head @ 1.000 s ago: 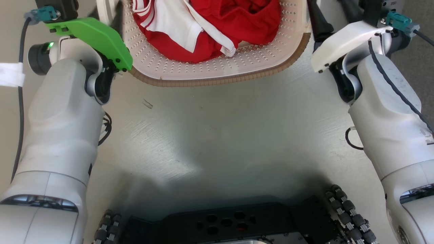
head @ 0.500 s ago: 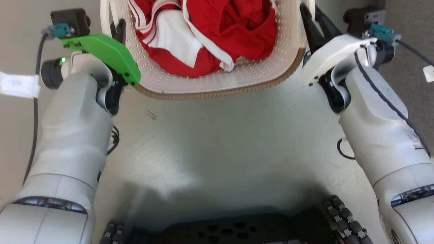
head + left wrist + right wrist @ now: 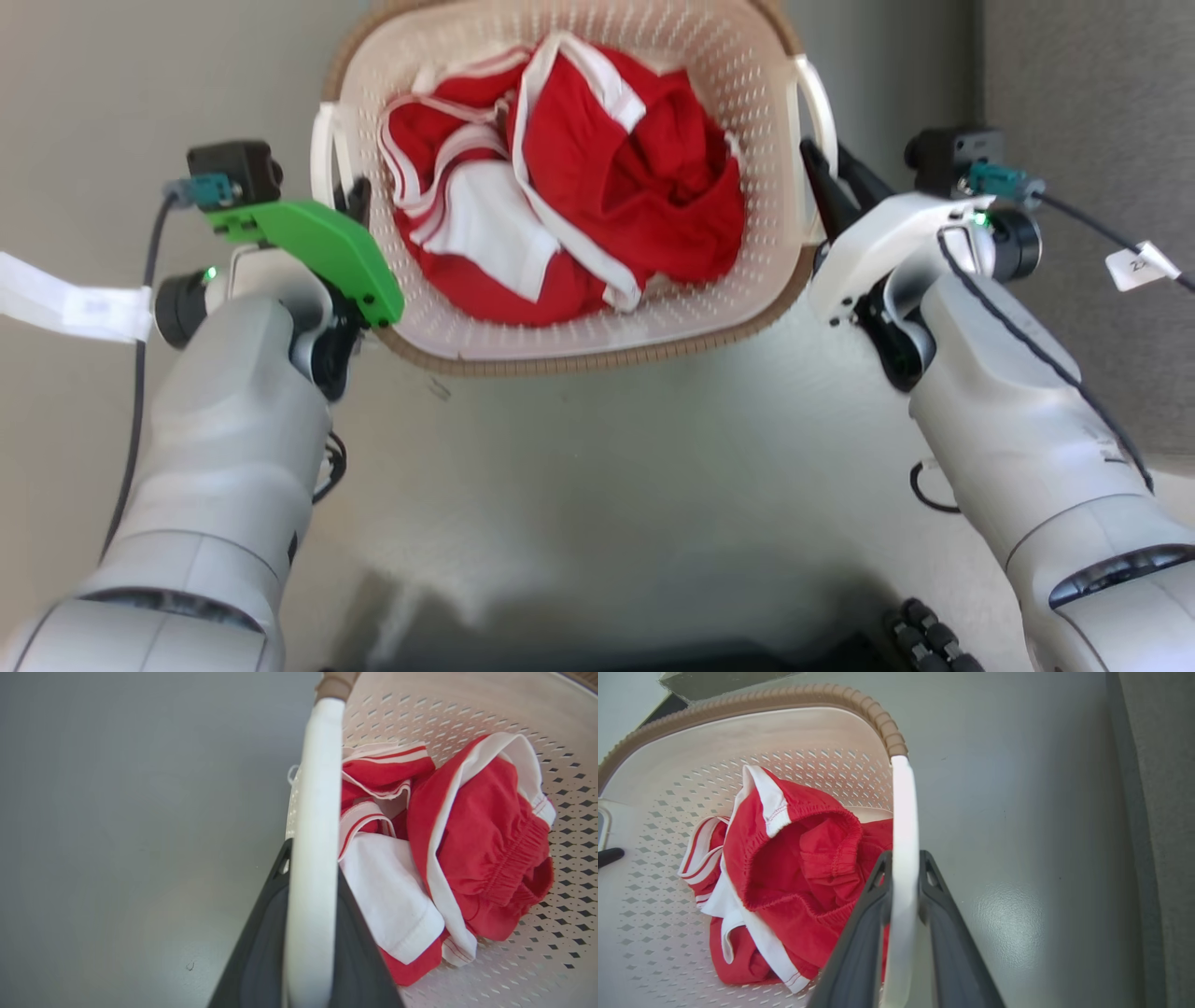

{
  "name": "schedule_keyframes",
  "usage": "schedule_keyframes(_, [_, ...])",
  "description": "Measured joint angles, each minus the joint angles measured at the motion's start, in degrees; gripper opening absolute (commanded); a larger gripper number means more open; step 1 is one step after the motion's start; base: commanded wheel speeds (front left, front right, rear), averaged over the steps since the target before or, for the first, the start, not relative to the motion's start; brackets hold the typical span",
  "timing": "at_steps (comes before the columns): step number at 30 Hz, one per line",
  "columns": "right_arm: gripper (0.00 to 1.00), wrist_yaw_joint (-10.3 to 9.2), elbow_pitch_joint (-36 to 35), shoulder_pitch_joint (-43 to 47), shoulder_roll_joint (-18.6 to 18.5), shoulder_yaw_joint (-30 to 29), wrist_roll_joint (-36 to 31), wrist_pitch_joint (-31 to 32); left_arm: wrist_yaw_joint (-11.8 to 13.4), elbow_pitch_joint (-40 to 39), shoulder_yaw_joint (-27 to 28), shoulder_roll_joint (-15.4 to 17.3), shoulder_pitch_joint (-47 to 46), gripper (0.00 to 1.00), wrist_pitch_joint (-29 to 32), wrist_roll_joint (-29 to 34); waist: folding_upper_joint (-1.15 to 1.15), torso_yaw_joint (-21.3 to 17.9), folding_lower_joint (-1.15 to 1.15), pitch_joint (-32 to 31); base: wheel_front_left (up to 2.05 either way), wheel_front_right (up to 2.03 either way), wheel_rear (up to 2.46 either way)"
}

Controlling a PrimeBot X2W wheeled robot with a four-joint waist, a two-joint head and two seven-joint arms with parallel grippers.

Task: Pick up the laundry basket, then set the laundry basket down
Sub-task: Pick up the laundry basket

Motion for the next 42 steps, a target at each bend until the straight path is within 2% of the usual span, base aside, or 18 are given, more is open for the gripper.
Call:
schedule_keyframes(8, [0.00,0.35,5.1,1.5,0.9,1.0,1.2,1.1,0.0,2.2,-0.6,-0.6,3.1,0.00,0.9,-0.5,0.00,-0.3,0.00,-6.4,0.00,0.00,0.00])
schedule_keyframes(23, [0.00,0.58,10.4,6.4,1.5,3.5,5.3,7.9,0.0,3.0,-4.7,-0.8,10.8,0.00,2.9,-0.7,0.00,-0.8,0.00,-18.8,0.00,0.00,0.00])
schedule_keyframes(42, [0.00,0.57,8.9,15.8,1.5,9.7,13.7,17.0,0.0,3.5,-6.2,-0.5,21.1,0.00,12.2,-6.2,0.00,-1.7,-0.01,-35.2,0.00,0.00,0.00])
